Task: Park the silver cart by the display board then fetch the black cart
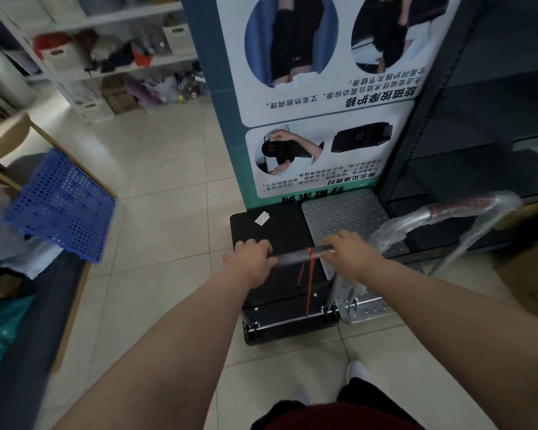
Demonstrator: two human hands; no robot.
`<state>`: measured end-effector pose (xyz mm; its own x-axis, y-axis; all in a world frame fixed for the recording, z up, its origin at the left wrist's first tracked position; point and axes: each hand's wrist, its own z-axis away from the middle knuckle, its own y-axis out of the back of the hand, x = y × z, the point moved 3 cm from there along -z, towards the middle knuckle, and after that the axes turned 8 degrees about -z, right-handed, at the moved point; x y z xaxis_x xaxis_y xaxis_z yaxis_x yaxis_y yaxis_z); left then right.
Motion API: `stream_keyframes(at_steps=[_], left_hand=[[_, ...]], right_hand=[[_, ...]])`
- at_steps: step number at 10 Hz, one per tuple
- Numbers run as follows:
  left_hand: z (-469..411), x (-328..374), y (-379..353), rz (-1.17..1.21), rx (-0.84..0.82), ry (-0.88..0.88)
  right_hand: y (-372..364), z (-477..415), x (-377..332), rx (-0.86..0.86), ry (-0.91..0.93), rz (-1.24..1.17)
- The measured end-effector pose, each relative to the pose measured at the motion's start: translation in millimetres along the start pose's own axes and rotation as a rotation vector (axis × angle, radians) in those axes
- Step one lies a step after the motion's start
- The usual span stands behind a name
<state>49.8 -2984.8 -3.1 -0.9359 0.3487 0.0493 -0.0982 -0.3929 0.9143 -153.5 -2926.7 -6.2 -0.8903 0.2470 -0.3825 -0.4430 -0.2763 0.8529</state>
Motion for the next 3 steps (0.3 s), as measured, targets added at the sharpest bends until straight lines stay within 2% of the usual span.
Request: stream_keyframes(at_steps=[3], left_hand=[[9,26,10,-0.122,0.028,-0.113]], right_hand=[[10,59,23,0.066,-0.076,-0.013]])
